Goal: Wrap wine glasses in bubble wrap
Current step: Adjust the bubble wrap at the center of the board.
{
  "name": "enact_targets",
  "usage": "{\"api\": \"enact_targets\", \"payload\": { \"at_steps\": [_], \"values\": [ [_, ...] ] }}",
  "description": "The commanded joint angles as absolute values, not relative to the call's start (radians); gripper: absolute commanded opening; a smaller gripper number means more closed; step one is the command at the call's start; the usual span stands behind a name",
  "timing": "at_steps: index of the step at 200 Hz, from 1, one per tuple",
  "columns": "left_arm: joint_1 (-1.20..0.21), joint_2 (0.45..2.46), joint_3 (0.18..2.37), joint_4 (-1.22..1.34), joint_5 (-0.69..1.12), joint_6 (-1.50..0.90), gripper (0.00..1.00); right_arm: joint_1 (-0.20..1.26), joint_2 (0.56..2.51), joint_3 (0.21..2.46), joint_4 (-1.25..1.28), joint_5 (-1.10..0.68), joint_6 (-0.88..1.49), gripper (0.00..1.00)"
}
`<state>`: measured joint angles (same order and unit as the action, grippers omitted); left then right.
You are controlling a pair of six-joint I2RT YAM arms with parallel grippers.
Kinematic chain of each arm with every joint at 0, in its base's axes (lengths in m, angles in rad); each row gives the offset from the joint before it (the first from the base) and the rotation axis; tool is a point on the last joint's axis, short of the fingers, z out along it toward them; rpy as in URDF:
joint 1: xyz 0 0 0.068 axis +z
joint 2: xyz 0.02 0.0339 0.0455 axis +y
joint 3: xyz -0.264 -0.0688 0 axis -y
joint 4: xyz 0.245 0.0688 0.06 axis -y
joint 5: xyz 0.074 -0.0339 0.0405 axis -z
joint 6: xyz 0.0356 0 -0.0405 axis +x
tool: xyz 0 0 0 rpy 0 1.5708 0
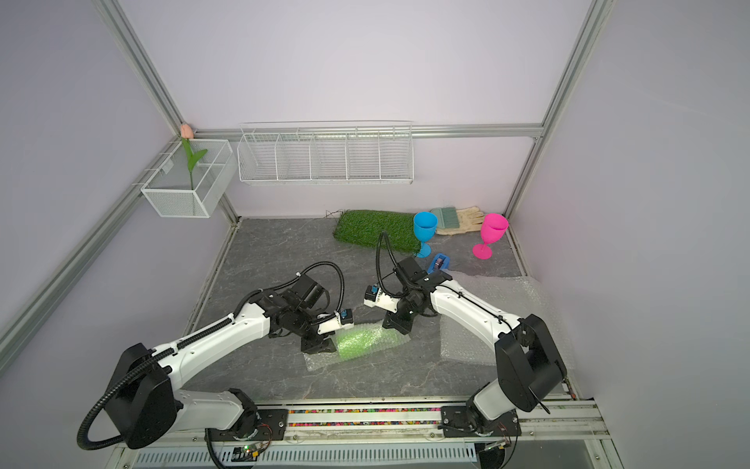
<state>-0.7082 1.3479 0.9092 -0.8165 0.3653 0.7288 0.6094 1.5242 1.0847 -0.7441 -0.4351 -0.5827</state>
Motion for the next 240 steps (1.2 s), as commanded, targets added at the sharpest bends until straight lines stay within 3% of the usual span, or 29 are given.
{"api": "enact_targets", "payload": {
  "at_steps": [1,105,126,151,168,209,240],
  "values": [
    [-0.712,1.365,0.903,-0.822,0.354,0.776,0.48,0.6,1.539,1.106,-0.766,-0.454,-0.585,0.07],
    [-0.712,1.373,0.922,-0.829,0.322,0.796,0.03,0.595,1.541,1.109,-0.777,-0.454,-0.597,0.07],
    [-0.712,1.358,0.919,-0.825,0.302,0.801,0.03,0.595,1.52,1.106,-0.775,-0.465,-0.577,0.08],
    [-0.712,1.339,0.914,-0.822,0.287,0.808,0.03,0.595,1.471,1.089,-0.752,-0.468,-0.547,0.25],
    [-0.712,1.328,0.916,-0.822,0.282,0.809,0.03,0.594,1.432,1.082,-0.752,-0.477,-0.539,0.3],
    [-0.712,1.289,0.906,-0.812,0.279,0.814,0.03,0.566,1.373,1.072,-0.7,-0.482,-0.45,0.37],
    [-0.712,1.27,0.899,-0.798,0.27,0.816,0.03,0.557,1.396,1.081,-0.518,-0.423,-0.114,0.34]
  ]
}}
